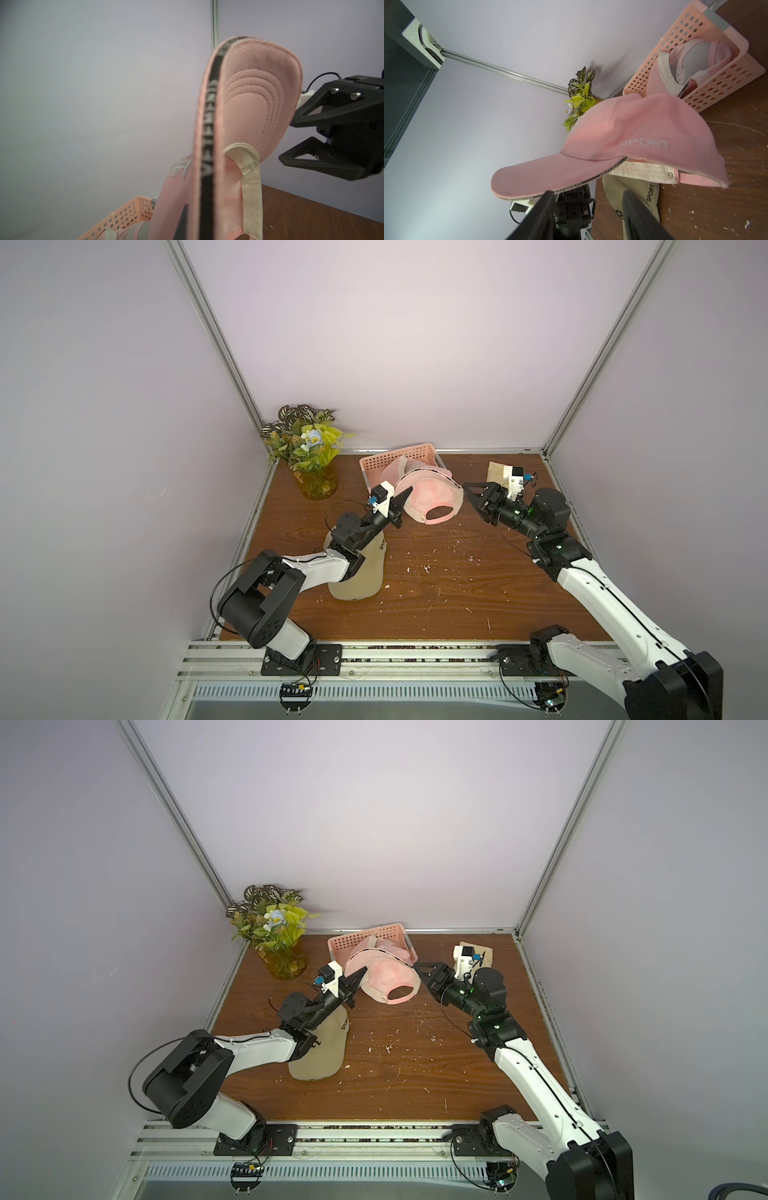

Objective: Turn the baseball cap inside out
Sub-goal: Place the baseball cap at the center of the board.

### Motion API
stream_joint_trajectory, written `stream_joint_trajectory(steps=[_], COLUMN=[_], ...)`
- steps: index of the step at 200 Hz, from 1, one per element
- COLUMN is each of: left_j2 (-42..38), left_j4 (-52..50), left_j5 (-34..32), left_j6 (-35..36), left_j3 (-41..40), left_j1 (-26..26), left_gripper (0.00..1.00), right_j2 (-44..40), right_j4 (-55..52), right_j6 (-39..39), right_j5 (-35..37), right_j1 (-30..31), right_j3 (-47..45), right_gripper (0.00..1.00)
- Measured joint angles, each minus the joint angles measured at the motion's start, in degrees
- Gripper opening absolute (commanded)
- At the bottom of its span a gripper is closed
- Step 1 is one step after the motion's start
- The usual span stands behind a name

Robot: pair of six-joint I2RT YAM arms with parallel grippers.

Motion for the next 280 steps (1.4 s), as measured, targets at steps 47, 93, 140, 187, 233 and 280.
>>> stream_joint_trajectory(steps=[47,93,140,187,233,280], left_j2=[2.2,2.2,2.2,1.6,-4.3,-14.9], left_j4=[5.9,6.6,5.6,3.9,-0.3,-7.4], left_j5=[2.2,3.1,3.0,2.6,5.9,7.1], left_j6=[-0.1,0.6,2.2,3.5,6.4,6.9], left_j3=[-0.4,-0.4,-0.4,-0.3,-1.6,-8.0], left_j1=[0.0,-0.3,-1.7,-2.5,-3.1,-3.8], left_gripper=[0.00,0.00,0.00,0.10,0.64,0.80], right_j2=[0.1,1.2,3.5,4.3,3.6,2.3], right_j4=[0.9,2.3,4.0,4.7,5.0,3.8], right_j6=[2.1,2.7,3.1,3.5,2.4,-1.5], right_j5=[0.2,0.2,0.3,1.8,4.4,7.1], right_j1=[0.0,0.0,0.1,0.2,0.5,0.5], right_j3=[-1.0,-1.3,-1.3,-1.5,-1.6,-1.6], right_gripper=[0.58,0.56,0.48,0.21,0.00,0.00])
